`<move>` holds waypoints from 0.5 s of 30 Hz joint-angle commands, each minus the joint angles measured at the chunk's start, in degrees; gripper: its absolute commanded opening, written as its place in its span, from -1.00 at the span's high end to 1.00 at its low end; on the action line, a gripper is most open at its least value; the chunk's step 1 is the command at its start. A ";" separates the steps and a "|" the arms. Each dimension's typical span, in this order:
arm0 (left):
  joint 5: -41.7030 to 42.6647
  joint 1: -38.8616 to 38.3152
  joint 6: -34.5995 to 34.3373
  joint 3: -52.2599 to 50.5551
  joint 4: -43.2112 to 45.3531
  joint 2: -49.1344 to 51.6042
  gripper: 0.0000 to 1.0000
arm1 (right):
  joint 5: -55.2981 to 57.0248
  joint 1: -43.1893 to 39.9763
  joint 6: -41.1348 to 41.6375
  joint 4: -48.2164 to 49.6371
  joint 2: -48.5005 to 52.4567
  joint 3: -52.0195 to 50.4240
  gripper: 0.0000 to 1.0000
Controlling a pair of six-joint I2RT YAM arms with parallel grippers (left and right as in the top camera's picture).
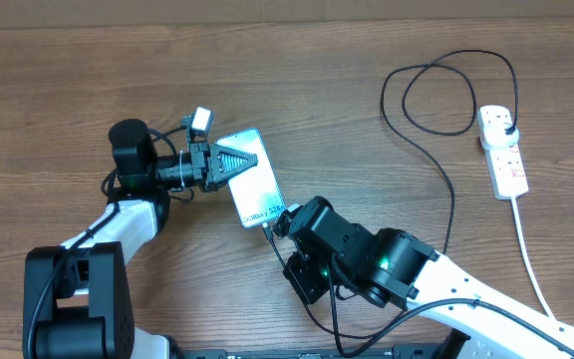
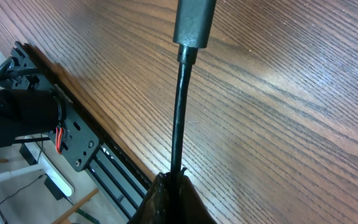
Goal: Plug charger to phone and switch on socket
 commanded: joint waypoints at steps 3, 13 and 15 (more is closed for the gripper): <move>1.40 -0.37 1.95 0.79 0.31 -0.07 0.92 | 0.24 0.28 0.57 0.07 0.09 0.59 0.92; 1.33 -0.37 1.18 0.79 0.31 -0.07 0.92 | -0.04 0.28 2.01 -0.31 0.13 0.59 0.92; 1.31 -0.37 0.37 0.79 0.31 -0.07 0.91 | -0.04 0.28 2.29 -0.35 0.13 0.59 0.92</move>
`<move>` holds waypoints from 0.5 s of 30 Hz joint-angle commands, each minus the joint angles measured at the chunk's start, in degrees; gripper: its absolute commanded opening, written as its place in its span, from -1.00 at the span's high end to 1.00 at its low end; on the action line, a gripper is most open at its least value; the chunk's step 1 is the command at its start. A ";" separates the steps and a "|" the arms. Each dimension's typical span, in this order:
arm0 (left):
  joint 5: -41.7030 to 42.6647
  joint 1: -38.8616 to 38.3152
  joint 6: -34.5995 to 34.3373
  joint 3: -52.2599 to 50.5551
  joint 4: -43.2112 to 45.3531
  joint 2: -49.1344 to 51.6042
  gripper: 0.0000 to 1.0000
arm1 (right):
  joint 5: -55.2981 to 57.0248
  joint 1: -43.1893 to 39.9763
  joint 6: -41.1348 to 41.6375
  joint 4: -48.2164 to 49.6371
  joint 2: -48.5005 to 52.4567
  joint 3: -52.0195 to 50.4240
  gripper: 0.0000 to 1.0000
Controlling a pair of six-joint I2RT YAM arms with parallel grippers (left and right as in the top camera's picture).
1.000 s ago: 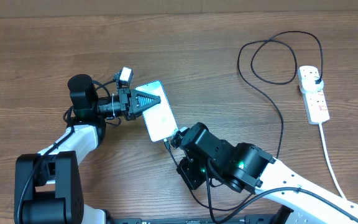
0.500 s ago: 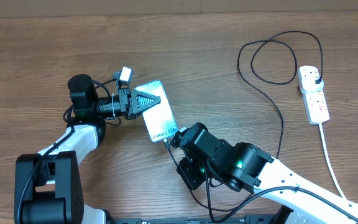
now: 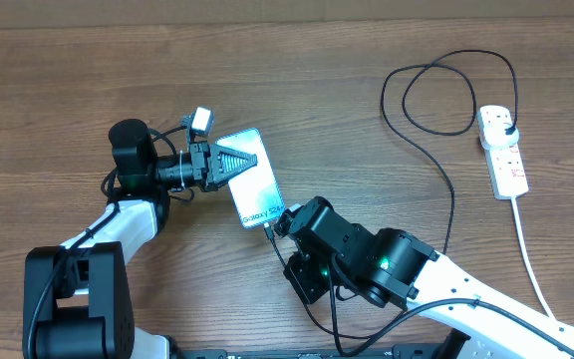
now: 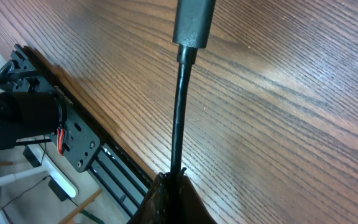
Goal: Plug charger to phone and switch on socket
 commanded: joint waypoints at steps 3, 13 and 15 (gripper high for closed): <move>1.33 -0.37 -0.24 0.79 0.31 -0.07 0.92 | -0.02 0.28 1.03 0.00 0.13 0.59 0.92; 0.48 -0.39 -3.23 0.79 0.28 -0.07 0.92 | -0.02 0.28 1.03 0.09 0.13 0.59 0.92; 0.50 -0.39 -3.19 0.79 0.31 -0.07 0.92 | -0.02 0.28 1.03 0.37 0.13 0.59 0.92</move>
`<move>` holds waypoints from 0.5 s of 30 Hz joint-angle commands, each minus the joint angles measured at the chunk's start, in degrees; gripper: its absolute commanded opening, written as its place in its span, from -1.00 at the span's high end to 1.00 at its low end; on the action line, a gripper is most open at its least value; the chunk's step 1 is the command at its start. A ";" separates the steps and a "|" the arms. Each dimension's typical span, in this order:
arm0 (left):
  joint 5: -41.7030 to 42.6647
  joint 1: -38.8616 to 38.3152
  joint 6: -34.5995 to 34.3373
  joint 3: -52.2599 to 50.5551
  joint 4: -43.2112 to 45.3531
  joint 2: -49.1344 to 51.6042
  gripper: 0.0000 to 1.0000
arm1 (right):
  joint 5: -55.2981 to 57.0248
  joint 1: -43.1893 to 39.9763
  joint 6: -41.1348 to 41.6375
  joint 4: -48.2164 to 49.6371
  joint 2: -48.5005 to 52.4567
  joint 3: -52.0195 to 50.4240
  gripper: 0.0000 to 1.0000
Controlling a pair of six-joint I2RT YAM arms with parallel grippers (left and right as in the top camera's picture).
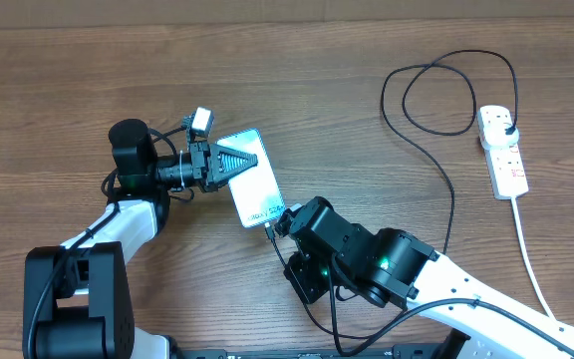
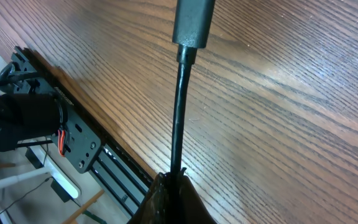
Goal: Plug charger to phone and switch on socket
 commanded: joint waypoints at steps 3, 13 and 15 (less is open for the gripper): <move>0.55 -0.39 -0.87 0.79 0.33 -0.07 0.92 | 0.00 0.28 0.22 1.07 0.13 0.59 0.92; 1.14 -0.39 -0.68 0.79 0.37 -0.07 0.91 | 0.04 0.26 0.22 1.18 0.13 0.59 0.92; 1.66 -0.39 0.57 0.79 0.35 -0.07 0.92 | 0.44 0.26 0.20 1.20 0.13 0.59 0.92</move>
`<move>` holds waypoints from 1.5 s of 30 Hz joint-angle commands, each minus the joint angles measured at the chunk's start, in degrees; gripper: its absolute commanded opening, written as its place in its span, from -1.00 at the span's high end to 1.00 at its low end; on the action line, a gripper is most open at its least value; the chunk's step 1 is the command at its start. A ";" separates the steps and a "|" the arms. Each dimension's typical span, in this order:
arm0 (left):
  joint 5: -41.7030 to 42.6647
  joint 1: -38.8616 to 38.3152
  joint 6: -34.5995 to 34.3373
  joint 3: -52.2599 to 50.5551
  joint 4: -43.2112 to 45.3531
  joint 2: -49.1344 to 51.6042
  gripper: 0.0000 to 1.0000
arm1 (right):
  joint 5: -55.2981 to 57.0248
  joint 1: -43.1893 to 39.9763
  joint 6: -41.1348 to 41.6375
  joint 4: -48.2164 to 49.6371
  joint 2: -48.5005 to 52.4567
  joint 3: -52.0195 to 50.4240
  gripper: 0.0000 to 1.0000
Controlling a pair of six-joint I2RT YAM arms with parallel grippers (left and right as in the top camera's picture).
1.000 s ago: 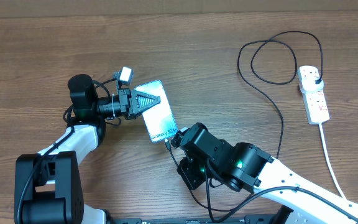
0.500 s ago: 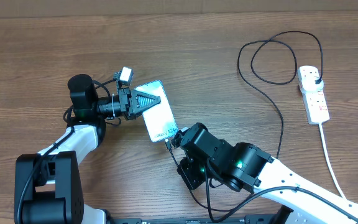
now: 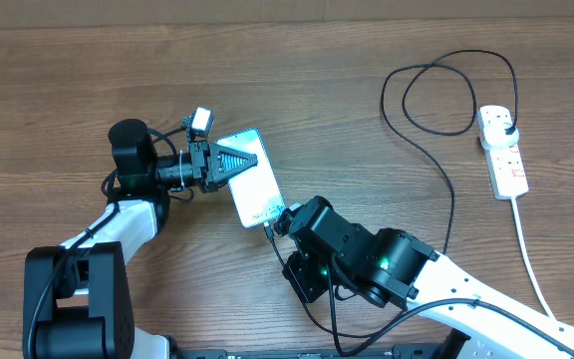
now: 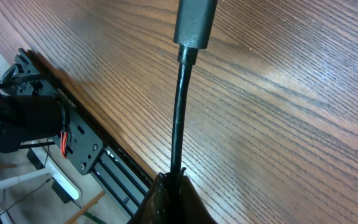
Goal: Plug charger to phone and switch on socket
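Note:
A phone [image 3: 252,185] with a pale blue screen lies tilted on the wooden table. My left gripper [image 3: 235,162] is shut on the phone's upper end. My right gripper [image 4: 176,186] is shut on the black charger cable [image 4: 179,112], just behind its plug [image 4: 194,23]. In the overhead view the right gripper [image 3: 279,225] sits at the phone's lower end. Whether the plug is seated in the port is hidden. The white socket strip [image 3: 504,155] lies at the far right, with the charger's adapter [image 3: 507,124] plugged in.
The black cable [image 3: 436,140] loops over the table's right half and runs down to the right arm. A white lead [image 3: 528,261] leaves the socket strip toward the bottom right. The table's near edge and a black frame [image 4: 73,140] lie below left of the right wrist.
The phone's lower end has shifted very slightly; both grippers keep their holds and places.
At every earlier moment my left gripper held the phone's upper end and my right gripper held the cable behind the plug at the phone's lower end. Nothing but tiny shifts shows between them and now.

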 commanded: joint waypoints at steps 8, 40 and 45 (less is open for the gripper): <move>2.29 -0.37 2.84 0.79 0.33 -0.07 0.92 | 2.75 0.26 0.15 0.37 0.13 0.59 0.92; -0.79 -0.37 2.82 0.79 0.28 -0.07 0.91 | 2.64 0.28 0.20 -0.66 0.13 0.57 0.92; -1.22 -0.37 2.82 0.79 0.26 -0.07 0.91 | 2.62 0.28 0.17 -0.63 0.13 0.57 0.92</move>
